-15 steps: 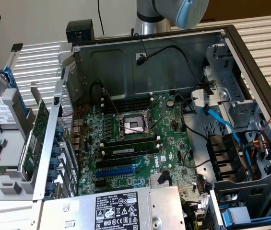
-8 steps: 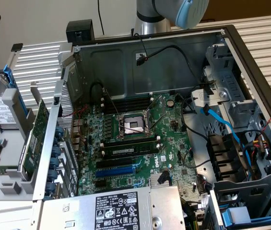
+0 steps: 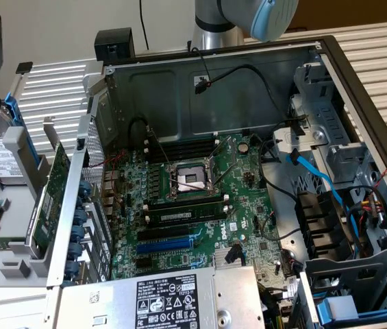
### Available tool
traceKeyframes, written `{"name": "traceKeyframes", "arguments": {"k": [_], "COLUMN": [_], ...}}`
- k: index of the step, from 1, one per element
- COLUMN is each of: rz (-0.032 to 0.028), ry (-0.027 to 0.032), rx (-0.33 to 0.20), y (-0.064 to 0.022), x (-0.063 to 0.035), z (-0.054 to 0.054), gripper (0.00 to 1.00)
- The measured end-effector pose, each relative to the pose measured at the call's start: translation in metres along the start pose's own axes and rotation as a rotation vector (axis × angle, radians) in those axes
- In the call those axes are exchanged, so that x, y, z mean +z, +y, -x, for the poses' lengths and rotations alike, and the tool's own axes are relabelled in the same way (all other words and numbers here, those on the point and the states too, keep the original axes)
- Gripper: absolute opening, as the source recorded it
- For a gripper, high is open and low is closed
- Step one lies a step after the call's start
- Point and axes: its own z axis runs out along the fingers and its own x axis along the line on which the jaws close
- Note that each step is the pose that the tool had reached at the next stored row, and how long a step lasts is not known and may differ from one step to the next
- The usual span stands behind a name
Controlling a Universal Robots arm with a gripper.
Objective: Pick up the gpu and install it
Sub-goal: 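Pick up the gpu and move the gpu toward the slot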
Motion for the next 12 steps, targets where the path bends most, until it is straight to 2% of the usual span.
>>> {"name": "traceKeyframes", "arguments": {"k": [2,3,4,12], "rz": [0.0000,-0.0001,0.0002,0.0009], "ry": [0.0000,0.0001,-0.0005,-0.0126], "rx": [0.000,0.000,0.000,-0.001], "y": [0.0000,-0.0001,-0.0001,-0.0018], "x": [0.0000,0.0002,0.0009,0.0142], "z": [0.000,0.000,0.000,-0.003], "gripper": [0.42,0.48,0.48,0.48]}}
